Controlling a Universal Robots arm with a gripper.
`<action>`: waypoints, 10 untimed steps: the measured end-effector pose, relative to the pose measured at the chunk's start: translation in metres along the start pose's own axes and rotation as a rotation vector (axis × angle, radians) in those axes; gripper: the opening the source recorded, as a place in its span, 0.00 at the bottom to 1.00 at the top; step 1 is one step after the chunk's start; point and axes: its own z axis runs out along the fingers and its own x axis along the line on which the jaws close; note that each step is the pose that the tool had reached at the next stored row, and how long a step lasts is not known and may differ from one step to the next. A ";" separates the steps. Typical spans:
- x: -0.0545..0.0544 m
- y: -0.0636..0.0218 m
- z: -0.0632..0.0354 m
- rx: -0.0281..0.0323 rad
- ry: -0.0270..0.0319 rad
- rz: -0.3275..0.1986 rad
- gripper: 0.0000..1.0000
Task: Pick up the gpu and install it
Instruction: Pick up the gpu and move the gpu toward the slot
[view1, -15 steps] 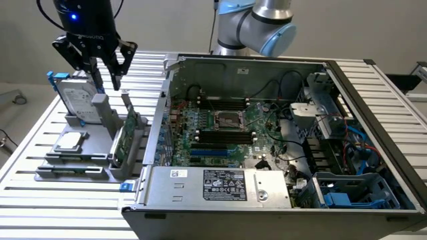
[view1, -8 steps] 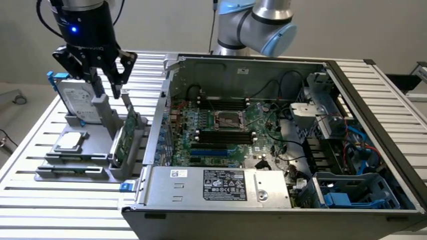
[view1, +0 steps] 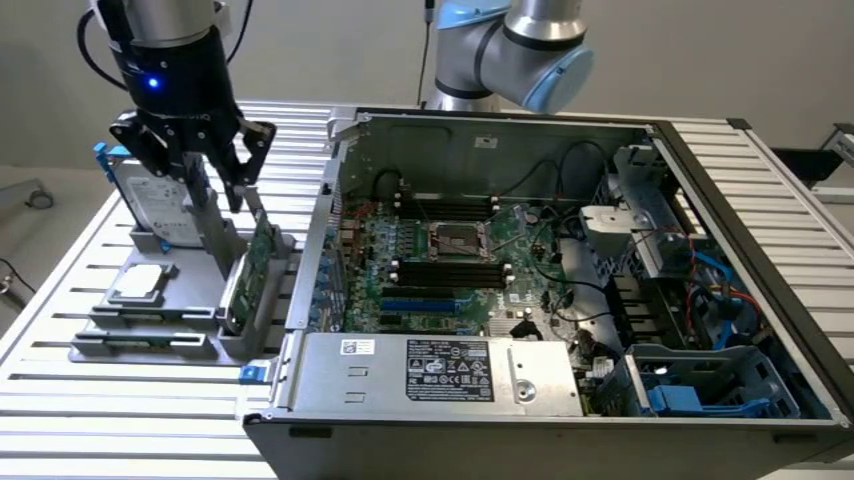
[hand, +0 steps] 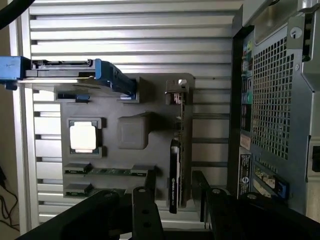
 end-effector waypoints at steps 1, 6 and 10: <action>0.000 -0.0001 0.0018 0.0002 0.0000 -0.003 0.42; -0.001 -0.0004 0.0108 0.0014 0.0002 -0.023 0.42; -0.001 -0.0005 0.0181 0.0023 0.0004 -0.035 0.42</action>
